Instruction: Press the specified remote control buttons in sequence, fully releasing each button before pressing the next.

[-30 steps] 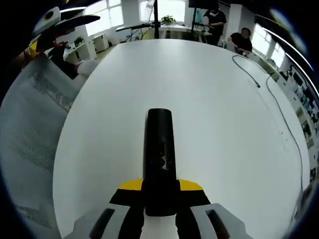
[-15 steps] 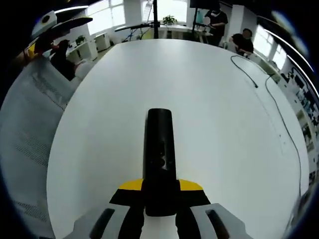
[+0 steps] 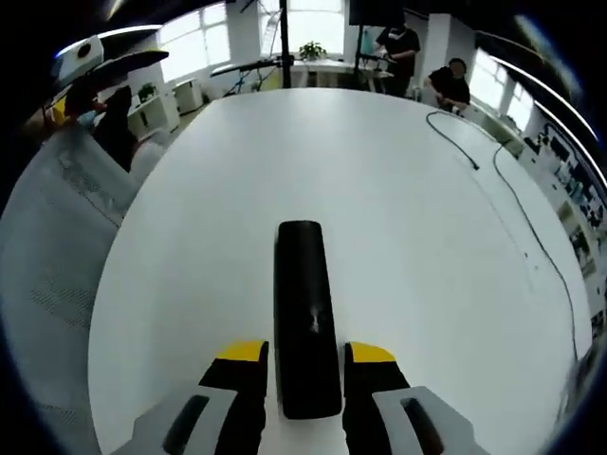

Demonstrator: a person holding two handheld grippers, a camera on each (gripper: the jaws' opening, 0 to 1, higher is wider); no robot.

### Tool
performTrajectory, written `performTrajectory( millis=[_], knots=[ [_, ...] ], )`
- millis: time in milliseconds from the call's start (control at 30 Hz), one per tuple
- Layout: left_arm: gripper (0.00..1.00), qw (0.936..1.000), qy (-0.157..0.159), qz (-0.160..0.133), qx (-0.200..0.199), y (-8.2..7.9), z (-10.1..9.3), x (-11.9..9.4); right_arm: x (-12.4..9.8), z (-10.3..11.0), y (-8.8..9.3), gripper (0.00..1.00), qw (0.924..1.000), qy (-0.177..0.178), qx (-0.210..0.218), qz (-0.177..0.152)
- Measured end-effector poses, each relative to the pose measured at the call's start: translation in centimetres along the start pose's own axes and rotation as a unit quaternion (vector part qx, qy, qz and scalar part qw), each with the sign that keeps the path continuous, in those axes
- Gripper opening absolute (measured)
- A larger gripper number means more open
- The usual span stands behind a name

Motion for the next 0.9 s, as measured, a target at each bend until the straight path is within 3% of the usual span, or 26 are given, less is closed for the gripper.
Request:
performTrajectory(
  millis=[233, 333, 400, 467, 533, 700, 900],
  knots=[
    [0.96, 0.9998, -0.012, -0.014, 0.007, -0.5, 0.3, -0.2, -3.2, -0.9, -1.5, 0.58, 0.9903, 0.093, 0.079, -0.067],
    [0.97, 0.9998, -0.011, -0.016, 0.01, -0.6, 0.2, -0.2, -5.3, -1.1, -2.0, 0.66, 0.9791, 0.125, 0.126, -0.1],
    [0.98, 0.9997, -0.012, -0.016, 0.01, -0.6, 0.2, -0.2, -6.5, -1.6, -2.2, 0.73, 0.9729, 0.162, 0.123, -0.11],
    [0.98, 0.9997, -0.013, -0.019, 0.01, -0.7, 0.2, -0.2, -7.6, -1.7, -2.5, 0.81, 0.9646, 0.184, 0.146, -0.121],
    [0.99, 0.9996, -0.014, -0.021, 0.01, -0.8, 0.2, -0.2, -8.9, -1.7, -3.1, 0.87, 0.9538, 0.2, 0.172, -0.144],
    [1.0, 0.9995, -0.01, -0.029, 0.004, -1.0, 0.1, -0.2, -11.7, -0.9, -3.9, 0.96, 0.9355, 0.226, 0.206, -0.177],
    [1.0, 0.9991, -0.007, -0.041, 0.011, -1.3, -0.2, -0.2, -14.1, 0.1, -4.0, 0.98, 0.9261, 0.246, 0.213, -0.191]
  ],
)
Point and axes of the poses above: the point that each gripper's makers call its tool centre point, and the gripper's own axes: x roughly forward along the fingers, z roughly to its left, y roughly out of its underside, the point moved 3 cm from there along -x, roughly backward along the fingers, and after that the axes turned 15 degrees about y, right-handed, at the moved point
